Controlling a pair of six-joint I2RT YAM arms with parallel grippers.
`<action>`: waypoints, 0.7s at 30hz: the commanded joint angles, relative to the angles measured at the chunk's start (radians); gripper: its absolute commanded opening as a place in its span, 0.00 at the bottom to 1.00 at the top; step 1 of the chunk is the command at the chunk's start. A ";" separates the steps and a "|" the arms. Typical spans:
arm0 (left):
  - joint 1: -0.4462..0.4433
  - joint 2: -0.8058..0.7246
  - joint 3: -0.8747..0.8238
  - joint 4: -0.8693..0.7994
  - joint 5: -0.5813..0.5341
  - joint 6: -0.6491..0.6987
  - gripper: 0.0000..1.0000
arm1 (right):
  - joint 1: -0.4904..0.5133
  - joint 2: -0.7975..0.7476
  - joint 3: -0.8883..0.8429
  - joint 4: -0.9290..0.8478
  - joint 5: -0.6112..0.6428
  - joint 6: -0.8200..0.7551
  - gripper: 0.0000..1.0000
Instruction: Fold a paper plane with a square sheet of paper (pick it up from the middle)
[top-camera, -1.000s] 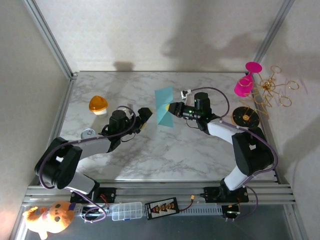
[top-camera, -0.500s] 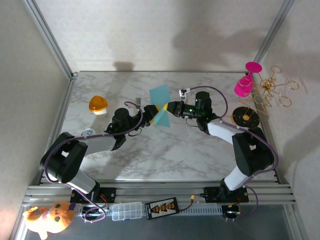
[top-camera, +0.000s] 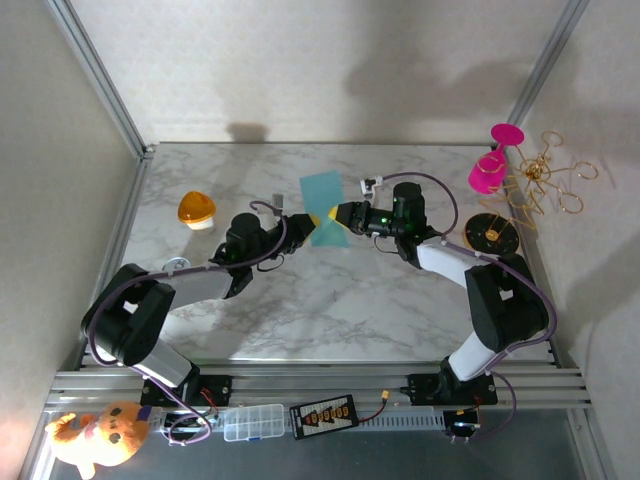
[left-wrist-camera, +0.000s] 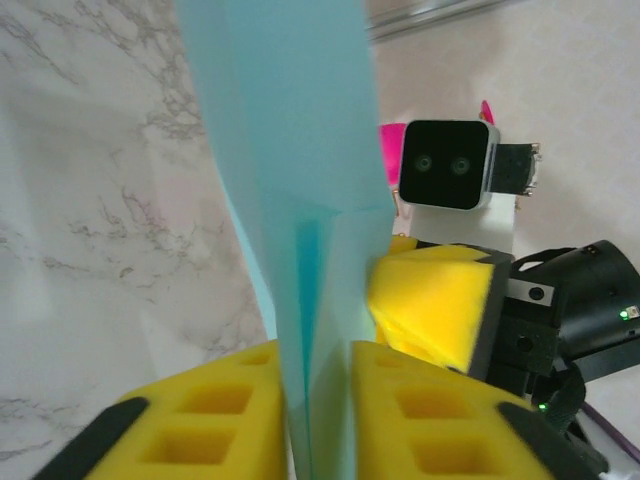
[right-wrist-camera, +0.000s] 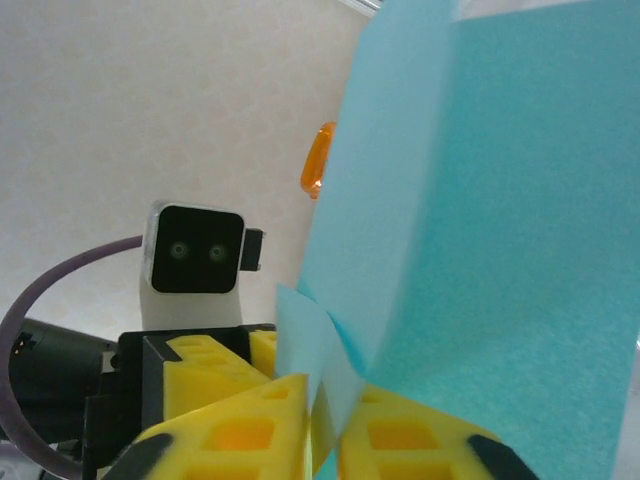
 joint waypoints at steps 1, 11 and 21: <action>0.001 -0.004 0.036 -0.071 -0.018 0.055 0.15 | -0.016 -0.035 0.011 -0.071 0.025 -0.046 0.27; -0.006 -0.038 0.229 -0.740 -0.336 0.407 0.06 | -0.083 -0.167 0.015 -0.429 0.447 -0.251 0.58; -0.155 0.178 0.630 -1.420 -1.127 0.636 0.08 | -0.087 -0.235 -0.034 -0.465 0.642 -0.269 0.84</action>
